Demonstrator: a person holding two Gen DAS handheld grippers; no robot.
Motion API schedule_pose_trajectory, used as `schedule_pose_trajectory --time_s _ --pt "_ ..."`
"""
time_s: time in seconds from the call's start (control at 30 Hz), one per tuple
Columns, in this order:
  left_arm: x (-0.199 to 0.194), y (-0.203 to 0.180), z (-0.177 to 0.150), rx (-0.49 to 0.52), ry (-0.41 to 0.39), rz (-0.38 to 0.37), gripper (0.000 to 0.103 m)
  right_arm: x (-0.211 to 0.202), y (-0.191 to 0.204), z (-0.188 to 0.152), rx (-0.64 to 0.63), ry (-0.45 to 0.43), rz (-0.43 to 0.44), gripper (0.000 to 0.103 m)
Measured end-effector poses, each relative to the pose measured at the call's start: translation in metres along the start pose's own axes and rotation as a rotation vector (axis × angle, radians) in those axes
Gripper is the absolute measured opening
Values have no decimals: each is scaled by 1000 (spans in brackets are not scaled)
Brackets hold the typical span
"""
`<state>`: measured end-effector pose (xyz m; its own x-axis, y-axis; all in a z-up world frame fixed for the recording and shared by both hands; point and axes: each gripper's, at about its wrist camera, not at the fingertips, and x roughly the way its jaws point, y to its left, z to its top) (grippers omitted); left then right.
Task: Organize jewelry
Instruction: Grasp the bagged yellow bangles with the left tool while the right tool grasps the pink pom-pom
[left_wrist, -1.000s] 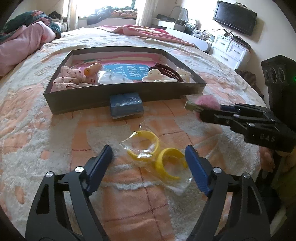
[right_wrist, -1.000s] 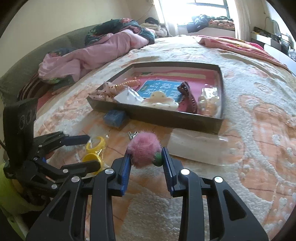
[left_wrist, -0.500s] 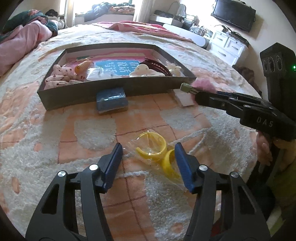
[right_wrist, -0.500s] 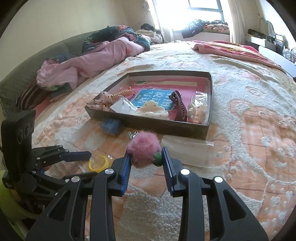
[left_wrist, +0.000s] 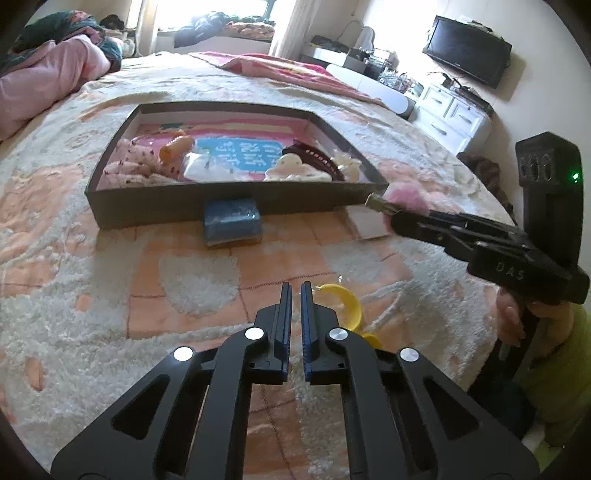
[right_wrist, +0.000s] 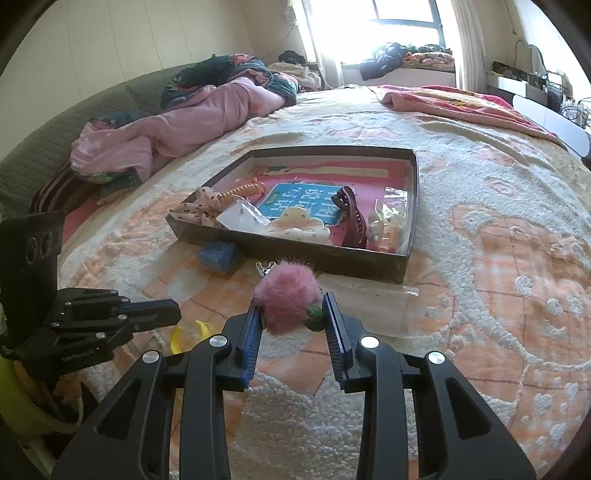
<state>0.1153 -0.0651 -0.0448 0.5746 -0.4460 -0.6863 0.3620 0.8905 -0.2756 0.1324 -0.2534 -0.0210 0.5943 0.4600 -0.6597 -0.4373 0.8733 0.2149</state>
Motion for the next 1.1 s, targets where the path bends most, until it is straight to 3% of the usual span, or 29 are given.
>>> schedule_pose_trajectory --time_s 0.67,1.1 --pt "-13 -2 49 52 -100 -8 0 5 -2 14 -18 -16 -31 31" --pt "-11 7 102 78 -163 14 0 13 -2 37 -41 -40 -46 31"
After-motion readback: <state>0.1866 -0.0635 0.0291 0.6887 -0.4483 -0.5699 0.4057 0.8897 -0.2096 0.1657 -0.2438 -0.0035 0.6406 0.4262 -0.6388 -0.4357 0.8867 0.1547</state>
